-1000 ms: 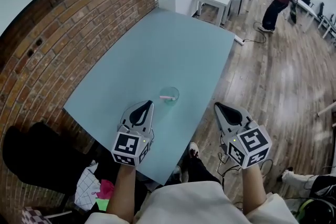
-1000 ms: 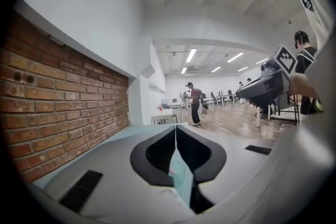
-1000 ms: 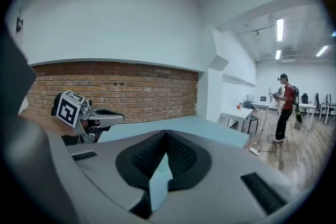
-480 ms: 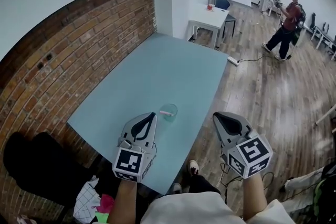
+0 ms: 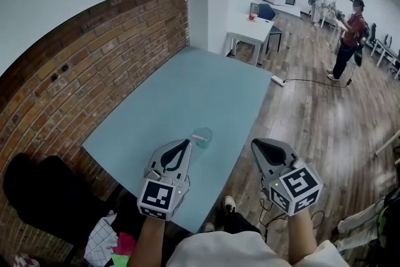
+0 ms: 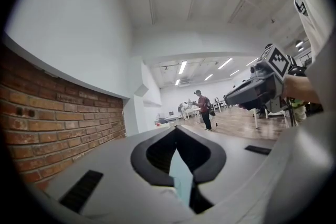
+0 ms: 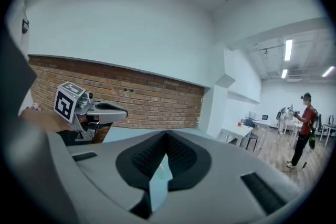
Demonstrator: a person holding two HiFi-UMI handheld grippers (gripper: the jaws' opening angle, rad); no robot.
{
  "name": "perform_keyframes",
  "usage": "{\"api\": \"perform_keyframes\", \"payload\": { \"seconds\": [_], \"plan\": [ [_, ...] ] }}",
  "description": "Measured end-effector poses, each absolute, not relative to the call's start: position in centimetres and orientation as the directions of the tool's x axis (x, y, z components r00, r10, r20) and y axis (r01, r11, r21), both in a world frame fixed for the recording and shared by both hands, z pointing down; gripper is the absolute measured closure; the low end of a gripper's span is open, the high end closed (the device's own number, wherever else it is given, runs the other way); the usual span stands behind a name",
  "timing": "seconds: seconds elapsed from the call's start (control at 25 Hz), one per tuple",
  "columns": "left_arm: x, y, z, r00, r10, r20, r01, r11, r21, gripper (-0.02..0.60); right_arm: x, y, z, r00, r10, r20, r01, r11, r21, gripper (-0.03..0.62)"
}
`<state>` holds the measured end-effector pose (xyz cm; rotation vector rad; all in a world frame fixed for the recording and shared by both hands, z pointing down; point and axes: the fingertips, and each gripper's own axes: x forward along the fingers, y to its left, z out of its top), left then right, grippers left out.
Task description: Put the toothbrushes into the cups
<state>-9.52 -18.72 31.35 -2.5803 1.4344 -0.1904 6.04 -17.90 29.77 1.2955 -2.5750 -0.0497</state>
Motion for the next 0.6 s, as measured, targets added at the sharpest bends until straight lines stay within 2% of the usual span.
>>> {"api": "perform_keyframes", "payload": {
  "seconds": [0.6],
  "plan": [
    [-10.4, -19.0, 32.2, 0.513, -0.858, 0.014, -0.846, -0.509, -0.157, 0.572, 5.4, -17.6, 31.0, -0.590, -0.774, 0.231, -0.765, 0.627, 0.145, 0.585]
  ]
}}
